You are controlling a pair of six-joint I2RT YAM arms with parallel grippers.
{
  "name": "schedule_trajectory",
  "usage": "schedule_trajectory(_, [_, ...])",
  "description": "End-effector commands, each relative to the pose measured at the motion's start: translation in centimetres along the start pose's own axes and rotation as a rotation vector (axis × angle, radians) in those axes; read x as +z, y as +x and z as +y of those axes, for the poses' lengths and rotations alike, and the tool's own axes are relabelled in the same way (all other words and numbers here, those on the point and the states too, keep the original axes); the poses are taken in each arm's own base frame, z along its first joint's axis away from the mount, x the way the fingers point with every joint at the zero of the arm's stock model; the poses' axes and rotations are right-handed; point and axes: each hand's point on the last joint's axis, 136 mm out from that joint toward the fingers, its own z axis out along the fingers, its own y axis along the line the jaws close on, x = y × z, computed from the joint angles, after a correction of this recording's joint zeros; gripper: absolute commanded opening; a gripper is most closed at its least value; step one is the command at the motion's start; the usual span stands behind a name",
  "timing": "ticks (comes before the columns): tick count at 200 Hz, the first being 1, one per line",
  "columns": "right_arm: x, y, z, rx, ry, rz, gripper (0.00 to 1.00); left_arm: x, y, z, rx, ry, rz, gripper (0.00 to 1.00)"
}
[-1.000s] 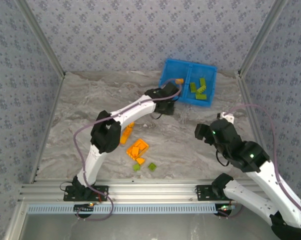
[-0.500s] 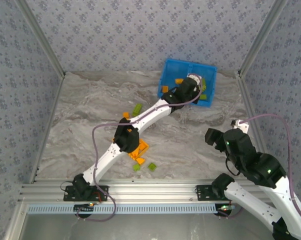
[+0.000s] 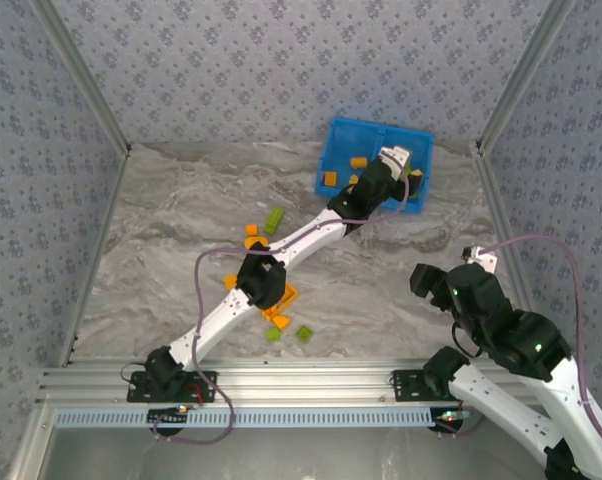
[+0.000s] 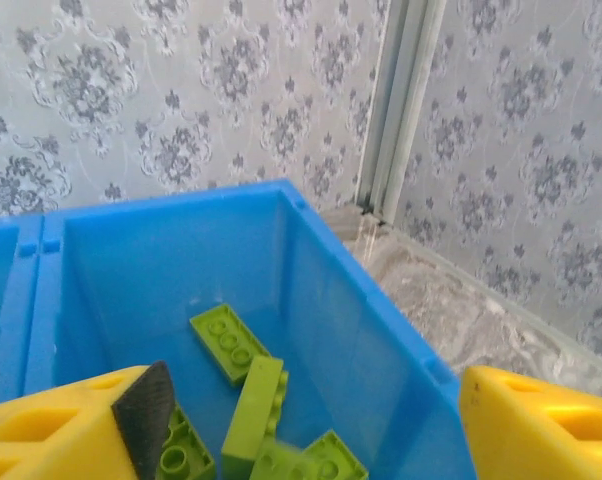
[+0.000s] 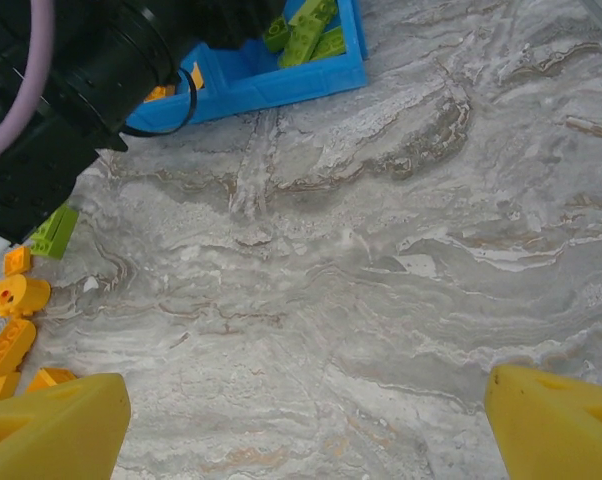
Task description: Sort the legos into containers by color
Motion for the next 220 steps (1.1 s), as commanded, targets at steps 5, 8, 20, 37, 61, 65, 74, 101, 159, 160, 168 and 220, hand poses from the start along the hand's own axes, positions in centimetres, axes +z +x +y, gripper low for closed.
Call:
schedule_trajectory(5, [0.0,0.3,-0.2,0.021,0.0,0.004,0.95,-1.4,-6.6,-0.1,-0.025,0.012,-0.121,0.81])
schedule_trajectory(8, [0.0,0.3,-0.2,0.022,0.001,0.004,0.95,-1.5,-7.0,-0.1,-0.029,0.011,-0.122,0.81])
schedule_trajectory(20, [0.0,0.2,-0.1,0.02,-0.004,0.004,0.95,-2.3,-8.5,-0.3,-0.051,0.016,-0.119,0.82])
schedule_trajectory(37, [0.0,0.2,0.1,0.01,-0.012,0.005,0.95,-4.0,-11.3,-1.3,-0.096,0.053,-0.09,0.83])
schedule_trajectory(61, [0.7,1.0,1.6,-0.061,-0.068,0.049,0.95,-8.0,-14.9,-2.1,-0.168,0.098,0.021,0.86])
schedule_trajectory(65, [0.9,1.2,2.1,-0.08,-0.088,0.063,0.95,-8.7,-15.3,-2.0,-0.174,0.096,0.046,0.86])
schedule_trajectory(74, [1.4,1.9,3.5,-0.129,-0.139,0.108,0.95,-10.4,-15.7,-1.5,-0.175,0.081,0.1,0.88])
schedule_trajectory(101, [3.5,4.8,7.7,-0.254,-0.264,0.265,0.95,-17.3,-16.3,1.4,-0.152,0.022,0.222,0.92])
schedule_trajectory(159, [5.9,15.1,14.8,-0.663,-0.409,0.503,0.98,-33.9,-8.5,11.2,-0.151,-0.238,0.477,0.99])
schedule_trajectory(160, [5.9,15.3,14.9,-0.673,-0.408,0.507,0.98,-34.1,-8.4,11.3,-0.151,-0.24,0.479,0.99])
schedule_trajectory(168, [6.2,17.0,15.5,-0.745,-0.402,0.535,0.99,-35.9,-7.0,11.5,-0.148,-0.25,0.511,0.99])
schedule_trajectory(220, [9.5,24.0,18.5,-0.953,-0.334,0.613,1.0,-43.6,1.8,13.2,-0.228,-0.343,0.656,0.99])
